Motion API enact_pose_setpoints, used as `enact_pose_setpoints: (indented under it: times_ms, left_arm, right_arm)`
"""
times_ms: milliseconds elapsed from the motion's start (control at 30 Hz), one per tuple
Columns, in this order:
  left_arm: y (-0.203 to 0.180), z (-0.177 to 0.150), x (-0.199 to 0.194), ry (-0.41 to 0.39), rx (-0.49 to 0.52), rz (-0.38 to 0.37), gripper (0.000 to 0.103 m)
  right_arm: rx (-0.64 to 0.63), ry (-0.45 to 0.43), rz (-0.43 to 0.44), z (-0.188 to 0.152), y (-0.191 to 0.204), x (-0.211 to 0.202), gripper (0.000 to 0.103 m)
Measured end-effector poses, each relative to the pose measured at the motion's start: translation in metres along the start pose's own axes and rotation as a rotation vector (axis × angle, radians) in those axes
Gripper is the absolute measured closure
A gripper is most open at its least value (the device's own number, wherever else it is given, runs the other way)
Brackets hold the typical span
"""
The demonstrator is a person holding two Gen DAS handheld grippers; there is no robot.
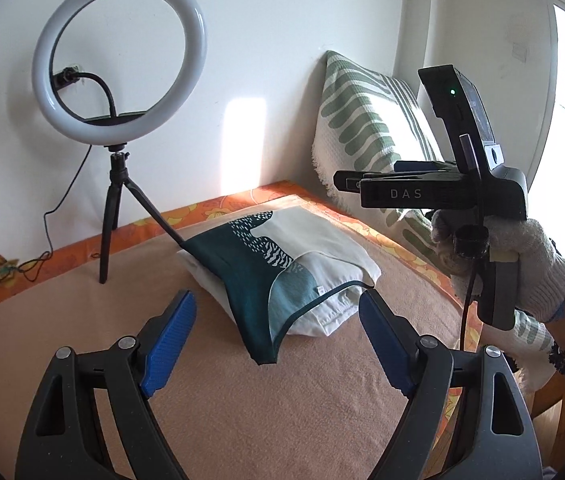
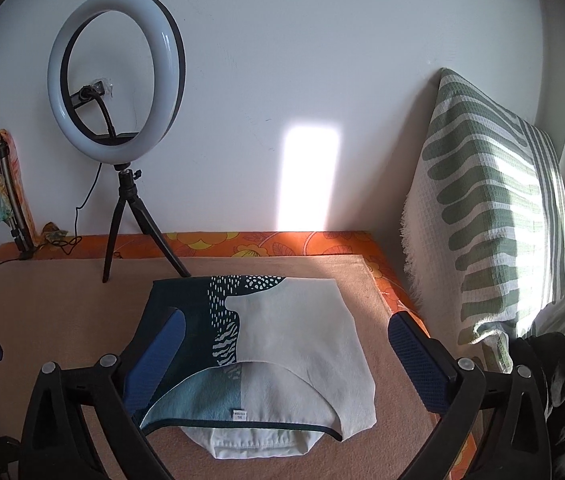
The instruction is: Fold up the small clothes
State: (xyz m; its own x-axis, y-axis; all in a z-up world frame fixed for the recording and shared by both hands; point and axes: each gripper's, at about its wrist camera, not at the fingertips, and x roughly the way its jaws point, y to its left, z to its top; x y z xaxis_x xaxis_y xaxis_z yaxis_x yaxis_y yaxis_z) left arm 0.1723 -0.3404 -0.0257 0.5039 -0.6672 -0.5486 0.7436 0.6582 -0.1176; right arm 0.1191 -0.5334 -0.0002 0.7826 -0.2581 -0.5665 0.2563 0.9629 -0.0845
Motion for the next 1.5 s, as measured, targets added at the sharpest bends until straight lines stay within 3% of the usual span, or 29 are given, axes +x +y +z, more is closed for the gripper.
enact_pose_setpoints:
  times_ms: [400, 633, 800, 867, 967, 1167, 1367, 1500]
  left_arm:
    - [0.005, -0.029, -0.079, -0.044, 0.014, 0.013, 0.019]
    - [0.010, -0.058, -0.104, -0.027, 0.033, 0.033, 0.019]
    - [0.013, -0.075, -0.113, -0.013, 0.051, 0.058, 0.019]
    - [0.015, -0.080, -0.115, -0.013, 0.054, 0.068, 0.015]
    - [0.021, -0.086, -0.118, -0.016, 0.027, 0.067, 0.001]
    - [0.028, -0.095, -0.116, -0.011, 0.011, 0.094, 0.001]
    - [0.030, -0.110, -0.115, -0.040, 0.009, 0.099, 0.001]
    - [0.027, -0.112, -0.112, -0.018, 0.016, 0.094, 0.001]
  right_arm:
    - [0.039, -0.033, -0.024, -0.046, 0.055, -0.078, 0.000]
    - [0.054, -0.044, -0.037, -0.084, 0.090, -0.108, 0.000]
    - [0.069, -0.056, -0.041, -0.108, 0.110, -0.118, 0.000]
    - [0.089, -0.059, -0.041, -0.116, 0.115, -0.120, 0.000]
    - [0.130, -0.064, -0.046, -0.125, 0.116, -0.119, 0.000]
    - [0.110, -0.093, -0.089, -0.133, 0.122, -0.118, 0.000]
    - [0.121, -0.099, -0.084, -0.137, 0.125, -0.117, 0.000]
    - [0.129, -0.111, -0.084, -0.136, 0.128, -0.118, 0.000]
